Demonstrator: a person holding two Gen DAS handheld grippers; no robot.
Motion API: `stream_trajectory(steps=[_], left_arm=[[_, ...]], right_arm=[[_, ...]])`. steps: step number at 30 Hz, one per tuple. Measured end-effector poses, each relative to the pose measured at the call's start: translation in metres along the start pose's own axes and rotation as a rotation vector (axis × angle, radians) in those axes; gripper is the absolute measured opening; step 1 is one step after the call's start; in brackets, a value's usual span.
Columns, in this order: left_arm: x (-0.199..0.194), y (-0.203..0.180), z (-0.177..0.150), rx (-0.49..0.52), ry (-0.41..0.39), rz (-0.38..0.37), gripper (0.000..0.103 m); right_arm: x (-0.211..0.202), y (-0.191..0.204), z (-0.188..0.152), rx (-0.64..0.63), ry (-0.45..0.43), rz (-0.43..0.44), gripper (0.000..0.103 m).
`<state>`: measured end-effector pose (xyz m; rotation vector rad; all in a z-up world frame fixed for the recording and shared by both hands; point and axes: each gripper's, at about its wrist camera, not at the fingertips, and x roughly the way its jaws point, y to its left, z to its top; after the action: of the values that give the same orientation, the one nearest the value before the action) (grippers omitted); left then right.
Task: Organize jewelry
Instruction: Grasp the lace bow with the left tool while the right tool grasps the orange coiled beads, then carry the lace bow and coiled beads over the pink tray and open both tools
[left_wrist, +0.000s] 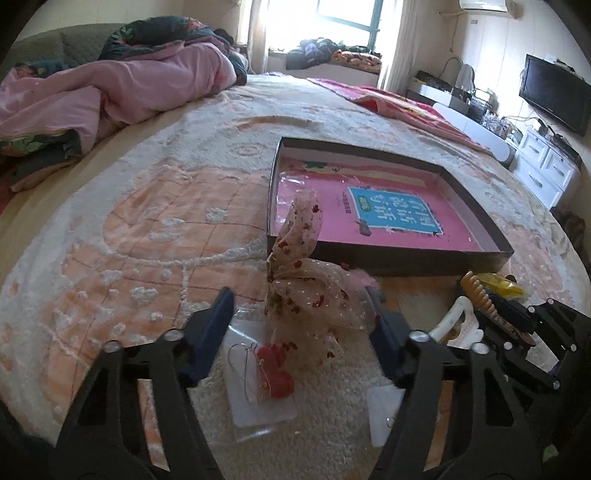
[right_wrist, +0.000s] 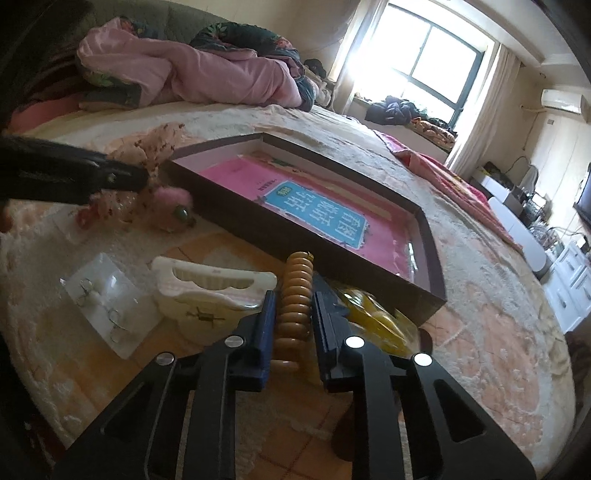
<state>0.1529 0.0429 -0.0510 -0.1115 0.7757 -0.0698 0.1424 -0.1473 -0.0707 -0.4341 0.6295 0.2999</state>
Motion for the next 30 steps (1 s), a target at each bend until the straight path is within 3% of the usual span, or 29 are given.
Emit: stream_trajectory(steps=[4,8,15,21,30], left_arm=[[0.004,0.005,-0.002,-0.021,0.019,-0.01,0.02],[-0.002,0.004,-0.001,-0.009,-0.007,-0.025,0.01],[-0.024,-0.011,0.006,0.006,-0.055,-0.089,0.008],[-0.034,-0.034,0.018,0.052,-0.087,-0.135,0.007],[-0.027,-0.05,0.036,0.074,-0.101,-0.143,0.007]], right_arm=[[-0.005,-0.008,-0.002,0.072,-0.013,0.06,0.017],[-0.013,-0.02,0.0,0.159,-0.02,0.128,0.017],[-0.029,-0.036,0.001,0.247,-0.034,0.183,0.017],[-0.044,-0.055,0.002,0.296,-0.068,0.169,0.017],[-0.048,-0.087,0.005,0.345,-0.106,0.122,0.017]])
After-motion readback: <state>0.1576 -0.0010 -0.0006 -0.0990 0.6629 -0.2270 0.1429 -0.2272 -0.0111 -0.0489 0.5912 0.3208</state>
